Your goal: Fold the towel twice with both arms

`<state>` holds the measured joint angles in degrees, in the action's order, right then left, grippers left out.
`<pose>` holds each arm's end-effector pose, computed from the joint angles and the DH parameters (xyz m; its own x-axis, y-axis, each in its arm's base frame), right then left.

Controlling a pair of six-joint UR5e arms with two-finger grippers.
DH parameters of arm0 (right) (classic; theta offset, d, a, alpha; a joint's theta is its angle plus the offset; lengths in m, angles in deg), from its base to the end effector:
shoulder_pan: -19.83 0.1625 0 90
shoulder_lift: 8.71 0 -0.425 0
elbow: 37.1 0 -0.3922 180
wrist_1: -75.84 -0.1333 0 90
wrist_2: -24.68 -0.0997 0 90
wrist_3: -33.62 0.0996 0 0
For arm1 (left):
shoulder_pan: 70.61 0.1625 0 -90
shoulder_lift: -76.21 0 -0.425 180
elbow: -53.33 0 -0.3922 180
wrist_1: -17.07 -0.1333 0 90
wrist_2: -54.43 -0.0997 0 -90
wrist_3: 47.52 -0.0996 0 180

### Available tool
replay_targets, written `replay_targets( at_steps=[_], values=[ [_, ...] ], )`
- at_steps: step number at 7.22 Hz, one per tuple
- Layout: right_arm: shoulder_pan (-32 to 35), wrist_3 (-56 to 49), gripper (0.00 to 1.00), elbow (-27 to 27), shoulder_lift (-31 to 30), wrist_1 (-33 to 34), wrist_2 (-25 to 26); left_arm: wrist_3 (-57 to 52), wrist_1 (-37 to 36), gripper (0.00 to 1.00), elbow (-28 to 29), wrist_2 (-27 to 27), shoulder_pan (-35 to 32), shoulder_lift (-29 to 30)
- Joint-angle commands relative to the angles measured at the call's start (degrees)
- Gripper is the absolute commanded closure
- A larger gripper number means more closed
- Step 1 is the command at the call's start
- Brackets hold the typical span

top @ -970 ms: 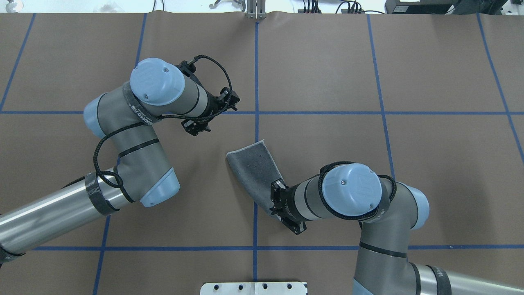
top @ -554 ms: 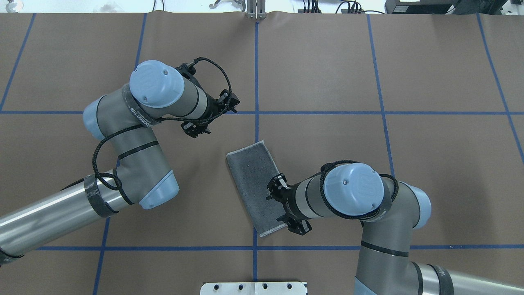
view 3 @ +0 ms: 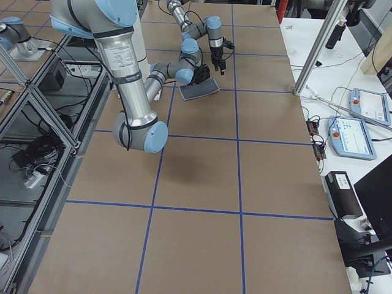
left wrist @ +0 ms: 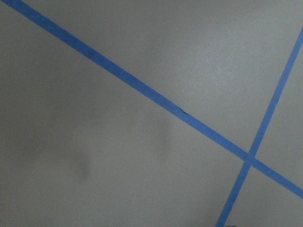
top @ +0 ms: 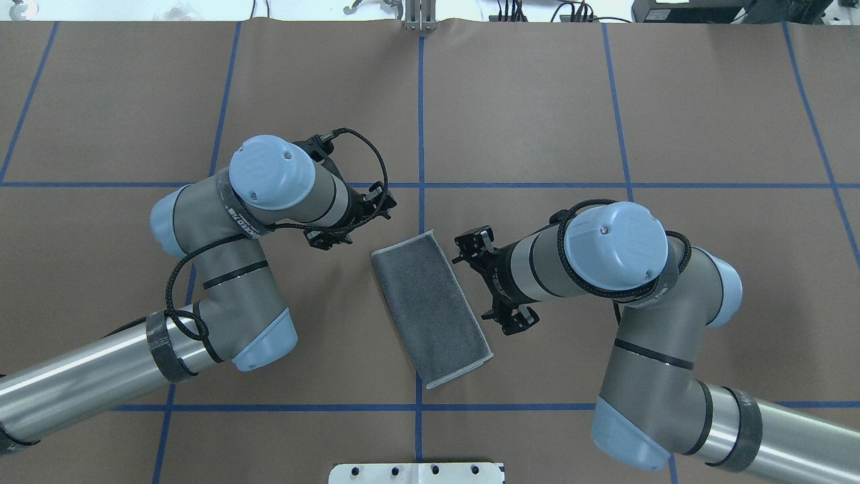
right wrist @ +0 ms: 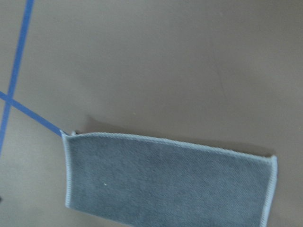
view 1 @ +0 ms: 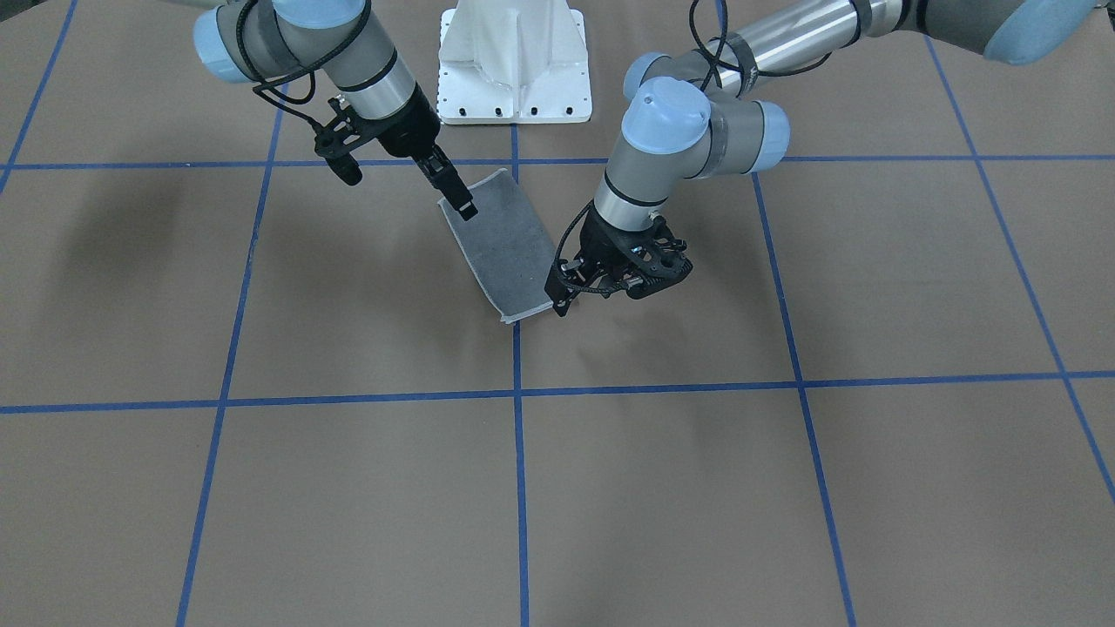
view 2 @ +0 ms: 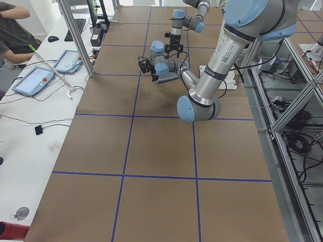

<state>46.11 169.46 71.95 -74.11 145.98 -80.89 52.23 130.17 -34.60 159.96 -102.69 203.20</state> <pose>-0.4828 -0.3572 0.2318 0.1272 0.8335 0.5376 -0.4340 0.5342 -0.7255 0.5462 -0.4682 0.2437 0.3882 -0.4359 -0.8120 0.3907 0.8758 -0.2834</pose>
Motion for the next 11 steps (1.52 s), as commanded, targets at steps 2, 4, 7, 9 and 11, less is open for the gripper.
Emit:
replay_targets(
  at_steps=[2, 4, 7, 9, 11],
  values=[
    [1.5, -4.2, 0.00, -1.3, 0.1, 0.1, 0.0, -4.0, 3.1, 0.41, 0.4, 0.0, 2.4, -1.6],
    [1.6, -4.4, 0.00, -1.7, 0.1, 0.1, 0.0, -6.8, 4.4, 0.46, 0.9, -0.1, 3.1, -2.1],
    [1.6, -4.4, 0.00, -2.1, 0.0, 0.0, -0.1, -6.8, 6.5, 0.57, 3.0, -0.5, 3.3, -2.0],
    [1.6, -4.4, 0.00, -2.0, -0.1, 0.0, -0.1, -6.8, 6.8, 0.85, 3.5, -0.5, 3.3, -1.7],
    [1.6, -4.4, 0.00, -2.0, -0.1, 0.0, -0.1, -6.8, 8.1, 1.00, 3.5, -0.5, 3.3, -1.7]
  ],
)
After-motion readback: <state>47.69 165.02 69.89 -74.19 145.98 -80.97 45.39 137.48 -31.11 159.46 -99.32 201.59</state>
